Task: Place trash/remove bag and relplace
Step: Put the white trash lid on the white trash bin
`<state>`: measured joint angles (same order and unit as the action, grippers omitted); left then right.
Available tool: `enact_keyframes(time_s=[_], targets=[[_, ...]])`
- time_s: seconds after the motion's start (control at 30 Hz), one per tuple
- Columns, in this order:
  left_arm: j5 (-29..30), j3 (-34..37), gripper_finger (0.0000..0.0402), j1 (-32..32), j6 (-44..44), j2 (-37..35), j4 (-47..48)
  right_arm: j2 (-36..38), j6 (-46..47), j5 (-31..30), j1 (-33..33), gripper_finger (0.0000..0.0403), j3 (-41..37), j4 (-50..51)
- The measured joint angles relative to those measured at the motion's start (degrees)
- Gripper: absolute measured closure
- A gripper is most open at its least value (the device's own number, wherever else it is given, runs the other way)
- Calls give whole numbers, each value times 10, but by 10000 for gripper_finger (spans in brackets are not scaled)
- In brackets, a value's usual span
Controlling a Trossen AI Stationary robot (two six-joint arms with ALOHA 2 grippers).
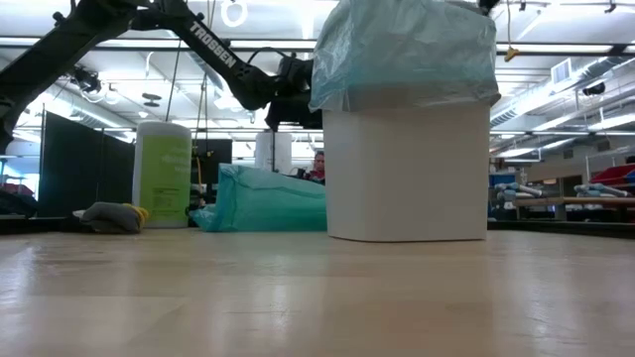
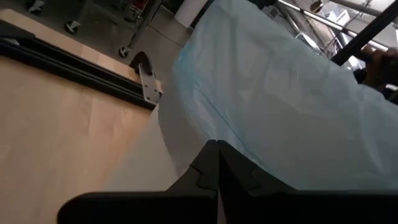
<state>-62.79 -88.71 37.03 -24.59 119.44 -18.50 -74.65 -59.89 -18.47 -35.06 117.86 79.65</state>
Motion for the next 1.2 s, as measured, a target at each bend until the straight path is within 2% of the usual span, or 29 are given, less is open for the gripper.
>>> enact_keyframes(time_s=[0.07,0.27,0.5,0.7,0.83,0.93,1.2], targets=[[-5,0,394,1,-14,0,0,-7,19,-21,-18,386,0,25],[-25,0,394,8,-41,-17,0,-55,101,-24,-56,386,0,60],[-25,0,394,41,-59,-61,3,-94,94,-59,-90,386,0,76],[-25,0,394,58,-90,-92,3,-85,113,-46,-102,386,-10,103],[-28,0,394,59,-91,-106,2,-47,145,-34,-82,386,-55,104],[-54,0,394,59,-103,-116,0,-15,188,-21,-69,386,-117,104],[-94,0,394,61,-149,-152,-1,30,316,-42,16,386,-254,104]])
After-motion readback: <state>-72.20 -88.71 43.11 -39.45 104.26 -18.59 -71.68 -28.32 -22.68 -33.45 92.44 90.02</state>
